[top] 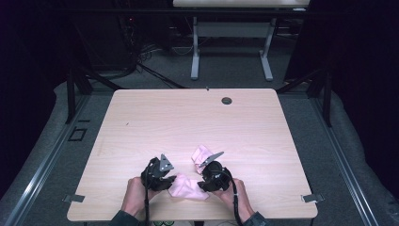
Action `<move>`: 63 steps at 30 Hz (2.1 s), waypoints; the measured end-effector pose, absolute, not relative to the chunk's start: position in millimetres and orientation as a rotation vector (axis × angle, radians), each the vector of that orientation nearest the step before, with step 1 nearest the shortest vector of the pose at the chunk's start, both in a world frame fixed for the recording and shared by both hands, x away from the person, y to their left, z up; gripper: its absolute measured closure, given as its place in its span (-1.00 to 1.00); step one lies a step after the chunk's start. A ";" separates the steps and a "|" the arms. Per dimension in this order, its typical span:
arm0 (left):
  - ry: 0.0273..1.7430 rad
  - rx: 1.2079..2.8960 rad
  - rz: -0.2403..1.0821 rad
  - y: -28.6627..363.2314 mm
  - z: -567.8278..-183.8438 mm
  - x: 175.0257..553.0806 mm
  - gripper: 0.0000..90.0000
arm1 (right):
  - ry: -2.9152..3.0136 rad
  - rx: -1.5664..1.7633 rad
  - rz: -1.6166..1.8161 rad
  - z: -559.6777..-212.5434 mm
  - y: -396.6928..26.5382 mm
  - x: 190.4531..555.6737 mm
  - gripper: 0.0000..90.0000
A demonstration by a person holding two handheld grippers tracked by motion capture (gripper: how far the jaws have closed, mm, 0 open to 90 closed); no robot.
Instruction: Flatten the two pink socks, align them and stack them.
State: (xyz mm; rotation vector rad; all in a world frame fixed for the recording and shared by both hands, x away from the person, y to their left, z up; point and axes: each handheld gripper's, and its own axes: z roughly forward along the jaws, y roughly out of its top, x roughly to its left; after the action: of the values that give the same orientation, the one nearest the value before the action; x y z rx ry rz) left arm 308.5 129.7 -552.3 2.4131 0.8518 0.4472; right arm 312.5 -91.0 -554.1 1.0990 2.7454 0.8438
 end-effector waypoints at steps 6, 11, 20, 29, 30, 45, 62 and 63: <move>0.849 2.478 0.431 122.8 -560.3 311.6 0.88 | 2.761 1.095 0.824 -557.2 -88.0 311.7 0.89; 0.867 2.457 0.404 124.2 -560.6 310.3 0.97 | 2.762 1.090 0.825 -556.1 -92.5 311.5 1.00; 0.962 2.397 0.375 125.2 -561.0 301.4 0.96 | 2.714 1.143 0.901 -549.6 -102.8 310.7 0.54; 0.992 2.405 0.379 125.0 -560.9 296.0 0.96 | 2.754 1.126 0.807 -558.9 -87.1 308.5 0.53; 0.995 2.410 0.378 125.4 -560.8 295.0 0.96 | 2.760 1.108 0.802 -558.8 -85.9 307.7 0.72; 1.107 2.295 0.238 126.8 -563.3 283.9 0.97 | 2.603 0.949 0.759 -533.4 -104.9 301.8 0.94; 1.121 2.247 0.208 110.0 -563.9 270.2 0.48 | 2.581 1.123 0.733 -531.8 -184.7 274.5 0.54; 1.121 2.250 0.209 109.6 -563.4 269.9 0.44 | 2.572 1.144 0.754 -529.0 -187.1 274.0 0.48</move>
State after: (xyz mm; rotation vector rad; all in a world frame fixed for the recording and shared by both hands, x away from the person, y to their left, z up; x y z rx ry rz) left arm 269.9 109.6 -563.4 2.2503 1.1215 0.2095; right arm 274.0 -187.1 -529.0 1.1444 2.5718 0.7541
